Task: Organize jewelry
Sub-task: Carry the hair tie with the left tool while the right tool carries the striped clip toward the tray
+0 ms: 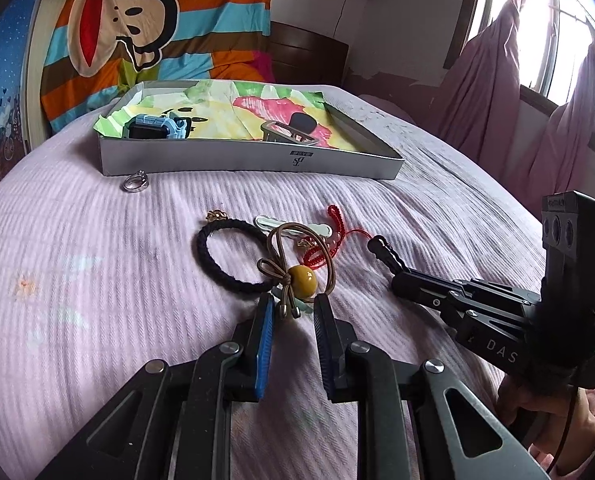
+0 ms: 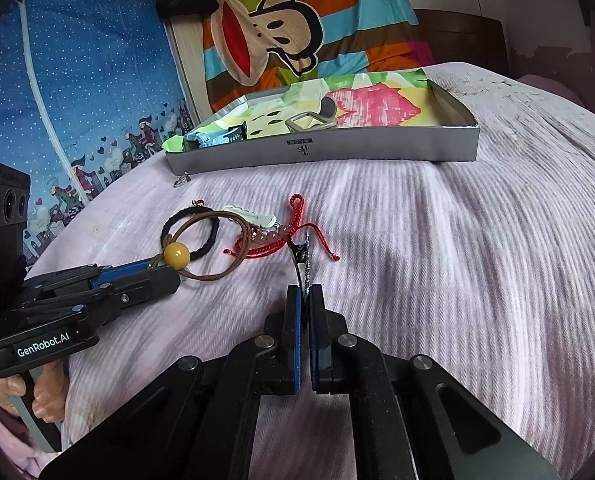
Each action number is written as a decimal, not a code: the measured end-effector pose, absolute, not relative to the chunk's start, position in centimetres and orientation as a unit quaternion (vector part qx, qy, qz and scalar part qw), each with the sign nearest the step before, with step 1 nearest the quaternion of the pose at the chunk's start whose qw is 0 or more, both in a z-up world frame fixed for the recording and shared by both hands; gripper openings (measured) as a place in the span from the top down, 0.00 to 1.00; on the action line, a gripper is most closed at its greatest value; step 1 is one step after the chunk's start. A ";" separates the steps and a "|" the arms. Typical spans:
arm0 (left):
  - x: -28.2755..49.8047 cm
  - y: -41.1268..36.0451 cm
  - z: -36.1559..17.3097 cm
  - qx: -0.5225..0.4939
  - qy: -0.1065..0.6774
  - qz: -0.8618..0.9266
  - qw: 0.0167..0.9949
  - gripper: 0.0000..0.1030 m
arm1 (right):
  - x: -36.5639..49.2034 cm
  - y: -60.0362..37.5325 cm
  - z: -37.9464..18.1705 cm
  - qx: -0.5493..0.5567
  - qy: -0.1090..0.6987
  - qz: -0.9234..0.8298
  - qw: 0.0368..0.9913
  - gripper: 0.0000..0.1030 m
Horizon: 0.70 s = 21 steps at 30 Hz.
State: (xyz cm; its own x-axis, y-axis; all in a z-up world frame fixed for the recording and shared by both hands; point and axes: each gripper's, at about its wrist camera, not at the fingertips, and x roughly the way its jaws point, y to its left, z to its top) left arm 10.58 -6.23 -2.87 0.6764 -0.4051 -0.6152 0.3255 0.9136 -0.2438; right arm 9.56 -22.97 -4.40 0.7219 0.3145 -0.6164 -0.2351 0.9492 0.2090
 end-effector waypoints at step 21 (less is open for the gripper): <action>12.6 -6.1 1.8 -0.080 0.272 -0.162 0.945 0.82 | 10.9 -24.1 -0.1 0.089 0.225 0.124 0.962 0.96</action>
